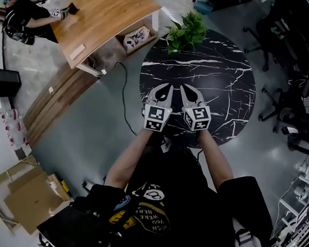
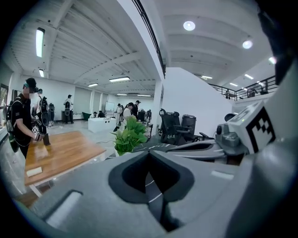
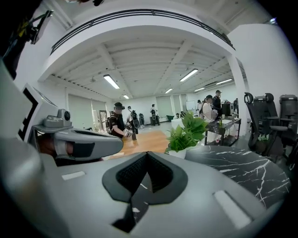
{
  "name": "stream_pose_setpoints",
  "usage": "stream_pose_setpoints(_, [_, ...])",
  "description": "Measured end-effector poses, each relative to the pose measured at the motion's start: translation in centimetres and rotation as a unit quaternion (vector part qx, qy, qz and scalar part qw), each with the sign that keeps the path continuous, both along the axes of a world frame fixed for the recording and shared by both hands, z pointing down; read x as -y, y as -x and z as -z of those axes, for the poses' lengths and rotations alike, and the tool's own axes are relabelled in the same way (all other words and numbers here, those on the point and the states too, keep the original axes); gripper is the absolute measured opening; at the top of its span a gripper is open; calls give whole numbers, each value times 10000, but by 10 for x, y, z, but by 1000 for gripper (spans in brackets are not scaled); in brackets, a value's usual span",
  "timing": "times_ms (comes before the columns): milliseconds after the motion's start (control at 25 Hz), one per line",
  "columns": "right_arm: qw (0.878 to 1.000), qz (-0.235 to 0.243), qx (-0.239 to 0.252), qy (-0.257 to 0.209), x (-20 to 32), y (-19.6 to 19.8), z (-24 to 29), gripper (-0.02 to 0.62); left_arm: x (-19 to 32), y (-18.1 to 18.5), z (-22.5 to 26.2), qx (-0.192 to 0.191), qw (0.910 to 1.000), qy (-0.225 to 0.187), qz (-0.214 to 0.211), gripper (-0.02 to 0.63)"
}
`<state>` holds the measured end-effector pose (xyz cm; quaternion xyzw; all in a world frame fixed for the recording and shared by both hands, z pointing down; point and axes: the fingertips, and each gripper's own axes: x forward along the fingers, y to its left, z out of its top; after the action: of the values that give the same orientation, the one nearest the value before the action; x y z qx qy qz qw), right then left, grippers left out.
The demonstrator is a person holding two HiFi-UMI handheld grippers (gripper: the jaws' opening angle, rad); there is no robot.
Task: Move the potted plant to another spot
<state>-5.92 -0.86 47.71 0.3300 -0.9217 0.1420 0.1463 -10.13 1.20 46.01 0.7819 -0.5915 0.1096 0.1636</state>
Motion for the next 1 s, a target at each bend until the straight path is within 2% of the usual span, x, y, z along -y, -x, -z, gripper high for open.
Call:
stream_pose_setpoints(160, [9996, -258, -66, -60, 40, 17, -34, 15, 30, 18, -34, 24, 9997, 183, -129, 5])
stream_pose_setpoints(320, [9995, -278, -3, 142, 79, 30, -84, 160, 55, 28, -71, 14, 9992, 370, -158, 4])
stream_pose_setpoints(400, [9994, -302, -35, 134, 105, 37, -110, 267, 68, 35, -85, 1, 9992, 391, -68, 4])
stream_pose_setpoints(560, [9984, -405, -394, 33, 155, 52, -156, 418, 88, 49, -99, -253, 9986, 385, 247, 4])
stream_pose_setpoints(640, [9974, -502, -526, 12, 176, 57, -172, 462, 97, 52, -102, -385, 9980, 361, 339, 5])
stream_pose_setpoints(800, [9966, -615, -542, -44, 214, 71, -183, 499, 120, 66, -113, -295, 9975, 348, 536, 5])
stream_pose_setpoints(920, [9965, -530, -649, -69, 231, 83, -188, 502, 143, 76, -124, -17, 9979, 332, 565, 5])
stream_pose_setpoints(1000, [9960, -489, -752, -29, 236, 86, -194, 502, 157, 82, -128, -3, 9975, 312, 627, 5])
